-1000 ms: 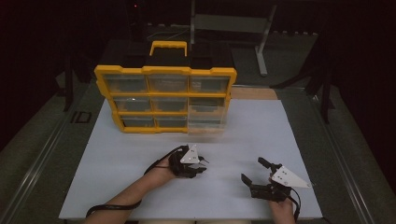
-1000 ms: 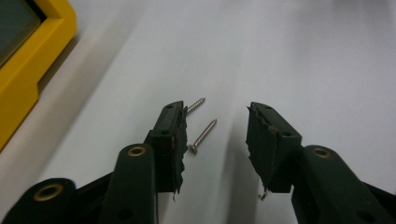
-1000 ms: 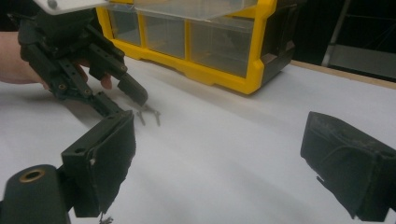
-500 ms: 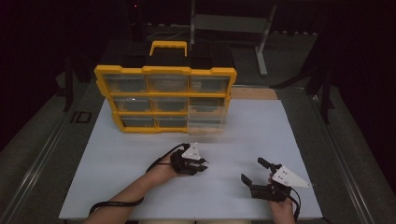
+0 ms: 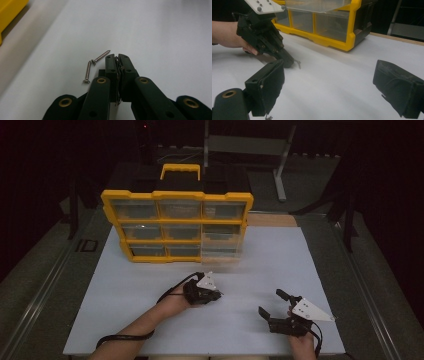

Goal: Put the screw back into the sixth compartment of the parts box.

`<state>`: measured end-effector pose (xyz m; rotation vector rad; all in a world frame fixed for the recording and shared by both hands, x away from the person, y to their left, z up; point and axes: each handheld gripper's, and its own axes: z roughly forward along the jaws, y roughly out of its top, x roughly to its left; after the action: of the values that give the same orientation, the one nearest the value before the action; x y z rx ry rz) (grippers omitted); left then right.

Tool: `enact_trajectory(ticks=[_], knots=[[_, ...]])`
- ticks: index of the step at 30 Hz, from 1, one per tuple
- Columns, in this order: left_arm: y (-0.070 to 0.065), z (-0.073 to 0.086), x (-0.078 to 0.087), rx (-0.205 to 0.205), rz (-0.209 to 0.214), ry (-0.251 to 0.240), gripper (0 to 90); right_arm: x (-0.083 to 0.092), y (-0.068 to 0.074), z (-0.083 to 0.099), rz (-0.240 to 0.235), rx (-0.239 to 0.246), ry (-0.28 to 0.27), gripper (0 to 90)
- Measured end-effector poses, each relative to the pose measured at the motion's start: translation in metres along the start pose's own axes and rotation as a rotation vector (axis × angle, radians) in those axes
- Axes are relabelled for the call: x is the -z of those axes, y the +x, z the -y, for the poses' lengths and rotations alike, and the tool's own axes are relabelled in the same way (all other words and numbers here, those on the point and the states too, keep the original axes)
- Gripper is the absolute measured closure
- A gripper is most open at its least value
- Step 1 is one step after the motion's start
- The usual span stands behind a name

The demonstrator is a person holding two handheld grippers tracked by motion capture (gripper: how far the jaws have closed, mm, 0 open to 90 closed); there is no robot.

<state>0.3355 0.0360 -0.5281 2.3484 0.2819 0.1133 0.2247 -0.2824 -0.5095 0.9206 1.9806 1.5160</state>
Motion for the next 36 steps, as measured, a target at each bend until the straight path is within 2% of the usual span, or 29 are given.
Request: enact_trajectory(ticks=[3, 7, 8, 13, 22, 26, 31, 36], knots=[[0.000, -0.001, 0.001, 0.010, 0.004, 0.010, 88.5, 0.000, 0.000, 0.000, 0.001, 0.002, 0.001, 10.6], [-0.007, -0.001, 0.004, 0.023, 0.013, 0.024, 88.5, 0.000, 0.000, 0.000, 0.004, 0.004, -0.001, 10.6], [-0.009, -0.001, 0.005, 0.012, 0.015, 0.038, 88.5, 0.000, 0.000, 0.000, 0.007, 0.005, -0.001, 10.6], [-0.014, 0.000, 0.013, 0.037, 0.017, 0.020, 88.5, 0.000, -0.001, 0.000, 0.011, 0.008, 0.002, 10.6], [-0.020, -0.005, 0.043, 0.016, 0.000, 0.003, 88.5, -0.001, -0.001, 0.000, 0.013, 0.008, 0.003, 10.6], [-0.023, -0.009, 0.058, 0.027, -0.009, -0.012, 88.6, -0.001, -0.001, 0.001, 0.015, 0.007, 0.006, 10.6], [-0.026, -0.019, 0.079, 0.027, -0.009, -0.045, 88.6, -0.001, 0.000, 0.001, 0.015, 0.011, 0.008, 10.6], [-0.031, -0.034, 0.097, -0.006, -0.019, -0.061, 88.6, -0.001, -0.001, 0.001, 0.014, 0.006, 0.008, 10.6]])
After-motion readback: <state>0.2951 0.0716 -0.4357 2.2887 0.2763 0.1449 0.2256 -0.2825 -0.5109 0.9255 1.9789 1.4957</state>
